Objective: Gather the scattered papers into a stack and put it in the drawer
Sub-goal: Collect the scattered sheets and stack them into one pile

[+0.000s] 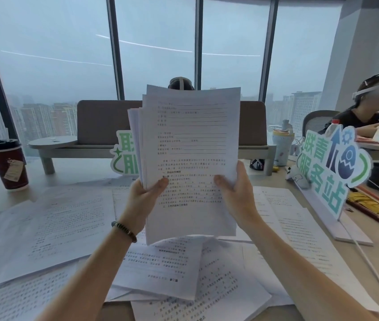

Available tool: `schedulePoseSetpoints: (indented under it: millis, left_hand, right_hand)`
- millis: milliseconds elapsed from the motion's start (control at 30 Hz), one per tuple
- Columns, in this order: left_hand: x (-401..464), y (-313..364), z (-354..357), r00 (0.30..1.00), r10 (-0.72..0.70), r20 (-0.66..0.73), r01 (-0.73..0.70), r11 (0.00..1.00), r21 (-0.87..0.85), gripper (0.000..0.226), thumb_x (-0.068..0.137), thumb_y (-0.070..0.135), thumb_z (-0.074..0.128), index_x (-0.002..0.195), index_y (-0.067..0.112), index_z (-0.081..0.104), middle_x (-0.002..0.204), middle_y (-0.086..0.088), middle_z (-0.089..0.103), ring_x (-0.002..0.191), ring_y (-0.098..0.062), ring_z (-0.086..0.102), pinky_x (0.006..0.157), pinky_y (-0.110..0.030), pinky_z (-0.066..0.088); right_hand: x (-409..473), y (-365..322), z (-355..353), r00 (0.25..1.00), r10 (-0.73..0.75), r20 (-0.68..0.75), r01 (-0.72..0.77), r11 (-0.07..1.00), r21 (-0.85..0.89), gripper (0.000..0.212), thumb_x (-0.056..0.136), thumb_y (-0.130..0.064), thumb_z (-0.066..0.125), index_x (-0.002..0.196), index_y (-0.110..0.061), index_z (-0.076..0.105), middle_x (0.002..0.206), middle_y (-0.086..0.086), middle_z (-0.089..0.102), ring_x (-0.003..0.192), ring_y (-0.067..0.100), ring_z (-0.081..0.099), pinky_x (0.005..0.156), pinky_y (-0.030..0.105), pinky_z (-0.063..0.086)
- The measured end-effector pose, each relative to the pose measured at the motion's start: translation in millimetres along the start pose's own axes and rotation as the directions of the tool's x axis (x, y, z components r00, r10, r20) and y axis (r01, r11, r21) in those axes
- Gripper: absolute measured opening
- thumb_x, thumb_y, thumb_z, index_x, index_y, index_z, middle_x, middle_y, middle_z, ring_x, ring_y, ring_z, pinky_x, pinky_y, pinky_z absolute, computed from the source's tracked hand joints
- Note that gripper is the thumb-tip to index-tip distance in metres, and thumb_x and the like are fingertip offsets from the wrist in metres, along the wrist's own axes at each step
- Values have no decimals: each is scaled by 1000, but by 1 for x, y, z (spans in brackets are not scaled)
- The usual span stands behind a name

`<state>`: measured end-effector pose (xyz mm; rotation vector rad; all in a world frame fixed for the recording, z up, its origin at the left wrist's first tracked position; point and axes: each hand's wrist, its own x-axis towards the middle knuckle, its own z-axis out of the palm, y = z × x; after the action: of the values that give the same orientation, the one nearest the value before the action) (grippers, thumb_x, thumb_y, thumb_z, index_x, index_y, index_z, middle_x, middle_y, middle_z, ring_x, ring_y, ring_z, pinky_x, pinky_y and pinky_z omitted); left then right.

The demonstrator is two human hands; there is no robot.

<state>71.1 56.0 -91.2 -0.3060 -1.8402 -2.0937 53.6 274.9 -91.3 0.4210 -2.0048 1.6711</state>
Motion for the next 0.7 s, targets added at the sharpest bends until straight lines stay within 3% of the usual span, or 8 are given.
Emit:
schedulePoseSetpoints:
  millis: [167,300,367,433,467,533,600,700]
  left_hand:
    - [-5,2,0,998,-58,16,59,997,-43,15,92,11,63,105,11,71,99,-6,77,90,-24,74,71,-35,61]
    - [-9,4,-1,996,-81,44,82,996,-30,15,92,13,63,104,11,71,98,-6,78,89,-23,75,69,-34,61]
    - [-10,4,-1,996,-81,49,82,997,-14,13,92,13,64,102,12,71,95,-4,78,86,-20,75,66,-30,61]
    - [-10,4,-2,995,-85,53,85,996,-4,12,91,13,64,101,14,72,93,-2,78,83,-19,75,64,-29,60]
    - [-11,4,-2,995,-86,57,86,996,-6,11,91,12,64,100,14,72,92,-2,78,83,-19,75,64,-29,60]
    - [-11,5,-2,994,-85,75,86,996,-15,12,91,12,64,99,14,72,93,-4,78,84,-21,75,66,-32,61]
    - [-11,5,-2,991,-86,101,89,996,-27,17,87,16,65,102,14,72,98,-7,78,90,-25,75,71,-37,61]
    - [-12,6,-4,986,-98,135,105,994,-41,27,82,24,69,108,13,71,105,-11,76,97,-30,73,81,-46,59]
  right_hand:
    - [5,-10,-6,996,-88,5,88,996,-13,67,97,-28,62,152,-31,25,131,-10,57,114,8,60,86,26,56]
    - [23,-32,-15,986,-166,-10,166,986,-11,87,95,-26,64,155,-41,3,132,-4,59,112,1,61,87,17,53]
    - [33,-52,-19,971,-238,4,238,971,-25,88,96,-26,64,155,-39,0,141,-22,51,121,-2,56,99,23,50]
    - [43,-69,-22,949,-314,24,315,946,-80,88,97,-27,64,158,-34,1,140,-52,27,131,-16,36,112,27,33]
    - [47,-75,-22,937,-347,27,348,929,-124,87,97,-27,63,158,-33,2,143,-51,17,133,-20,25,113,27,25]
    - [54,-87,-23,906,-421,43,420,881,-220,83,98,-27,62,159,-34,6,149,-40,12,130,-27,15,112,29,17]
    - [57,-94,-24,889,-450,79,452,840,-301,75,99,-28,58,156,-40,12,148,-32,24,120,-30,20,107,27,19]
    - [63,-94,-24,903,-426,58,406,801,-440,51,99,-34,56,146,-42,38,129,-5,45,111,-2,39,101,30,35]
